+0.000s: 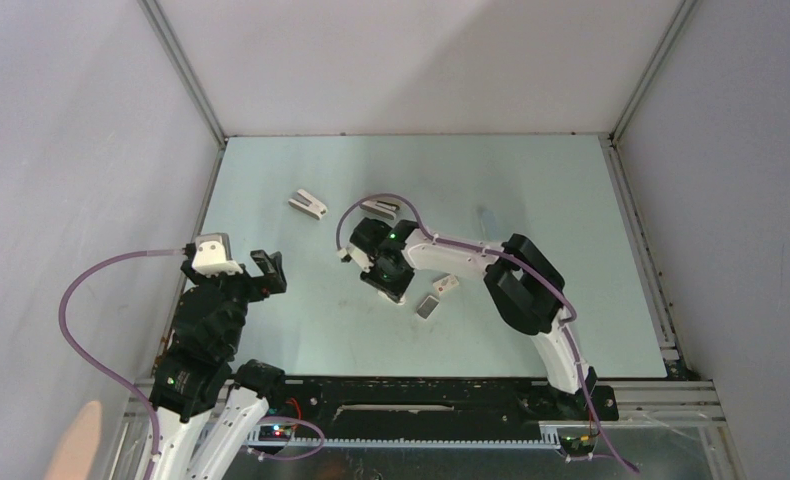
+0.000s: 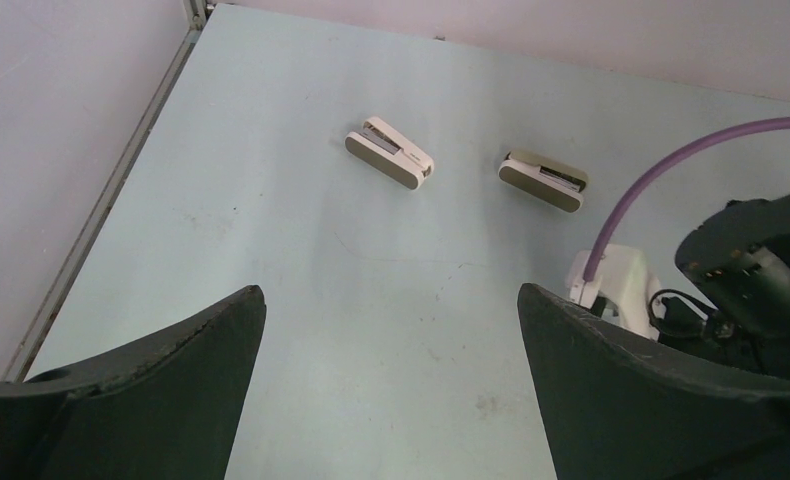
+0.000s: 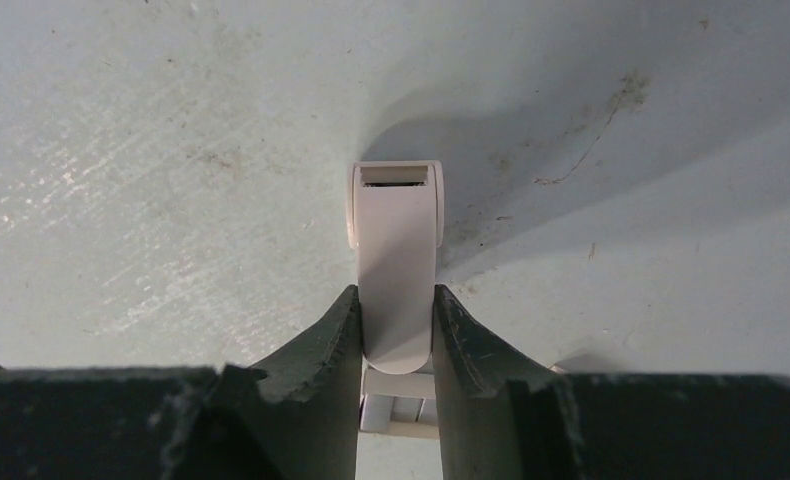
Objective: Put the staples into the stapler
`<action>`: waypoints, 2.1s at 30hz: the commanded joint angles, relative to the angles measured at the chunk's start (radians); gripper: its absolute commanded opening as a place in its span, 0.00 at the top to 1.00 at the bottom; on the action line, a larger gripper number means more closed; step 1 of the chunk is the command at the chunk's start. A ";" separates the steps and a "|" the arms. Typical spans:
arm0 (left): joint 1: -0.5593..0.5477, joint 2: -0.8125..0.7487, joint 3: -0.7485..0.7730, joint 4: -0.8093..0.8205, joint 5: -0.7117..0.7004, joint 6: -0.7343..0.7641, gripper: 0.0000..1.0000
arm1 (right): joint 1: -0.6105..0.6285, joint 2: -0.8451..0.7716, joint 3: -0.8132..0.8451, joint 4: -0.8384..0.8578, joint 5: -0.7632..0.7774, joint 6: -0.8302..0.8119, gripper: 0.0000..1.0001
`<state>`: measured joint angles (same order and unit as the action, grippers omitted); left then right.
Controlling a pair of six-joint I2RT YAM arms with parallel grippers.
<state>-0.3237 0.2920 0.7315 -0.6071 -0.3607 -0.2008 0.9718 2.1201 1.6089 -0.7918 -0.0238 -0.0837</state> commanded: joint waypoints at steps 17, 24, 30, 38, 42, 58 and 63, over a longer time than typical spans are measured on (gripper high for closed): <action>0.012 -0.006 -0.013 0.035 0.016 0.014 0.00 | -0.052 -0.176 -0.053 0.059 0.106 0.120 0.87; 0.012 -0.008 -0.014 0.035 0.017 0.014 0.00 | -0.194 -0.200 -0.018 -0.001 0.146 0.159 0.86; 0.012 -0.003 -0.014 0.036 0.018 0.014 0.00 | -0.345 -0.170 -0.014 0.001 0.164 0.209 0.84; 0.013 0.005 -0.014 0.035 0.017 0.014 0.00 | -0.470 -0.094 -0.010 0.038 0.190 0.262 0.81; 0.014 0.009 -0.014 0.037 0.016 0.014 0.00 | -0.511 -0.053 -0.009 0.064 0.186 0.276 0.80; 0.017 -0.001 -0.015 0.036 -0.003 0.012 0.00 | -0.534 -0.339 -0.133 0.187 0.118 0.321 0.43; 0.017 -0.016 -0.008 0.036 -0.020 0.008 0.00 | -0.540 -0.577 -0.234 0.247 0.186 0.317 0.29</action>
<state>-0.3172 0.2913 0.7311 -0.6071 -0.3595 -0.2008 0.4419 1.7424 1.4239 -0.6353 0.1055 0.2249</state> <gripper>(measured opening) 0.996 0.692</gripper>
